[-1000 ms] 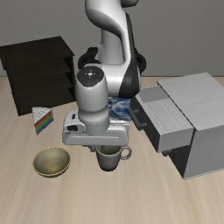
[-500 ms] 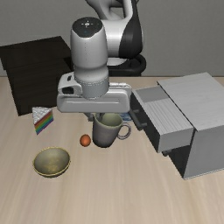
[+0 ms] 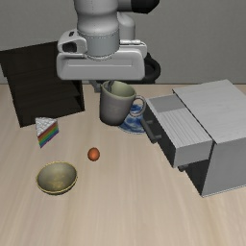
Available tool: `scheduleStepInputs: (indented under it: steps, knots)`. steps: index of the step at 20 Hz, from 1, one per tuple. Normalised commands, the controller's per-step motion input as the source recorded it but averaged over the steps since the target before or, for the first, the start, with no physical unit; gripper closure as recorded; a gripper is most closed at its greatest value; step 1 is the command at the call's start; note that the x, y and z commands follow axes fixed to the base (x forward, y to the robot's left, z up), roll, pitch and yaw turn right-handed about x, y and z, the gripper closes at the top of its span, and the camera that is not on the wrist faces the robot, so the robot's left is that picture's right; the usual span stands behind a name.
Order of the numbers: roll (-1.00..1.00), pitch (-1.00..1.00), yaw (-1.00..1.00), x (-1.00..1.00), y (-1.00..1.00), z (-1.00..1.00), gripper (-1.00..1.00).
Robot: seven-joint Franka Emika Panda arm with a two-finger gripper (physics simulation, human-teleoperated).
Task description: Pick up the mug and place it on the top of the cabinet
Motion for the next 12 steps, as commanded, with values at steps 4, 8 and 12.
scheduleStepInputs:
  steps: [4, 8, 12]
  knots:
    - [0.0, 0.0, 0.0, 0.0, 0.0, 1.0, 1.0]
    - [0.0, 0.0, 0.0, 0.0, 0.75, 0.25, 1.0]
    - [0.0, 0.0, 0.0, 0.0, 1.0, 0.0, 1.0]
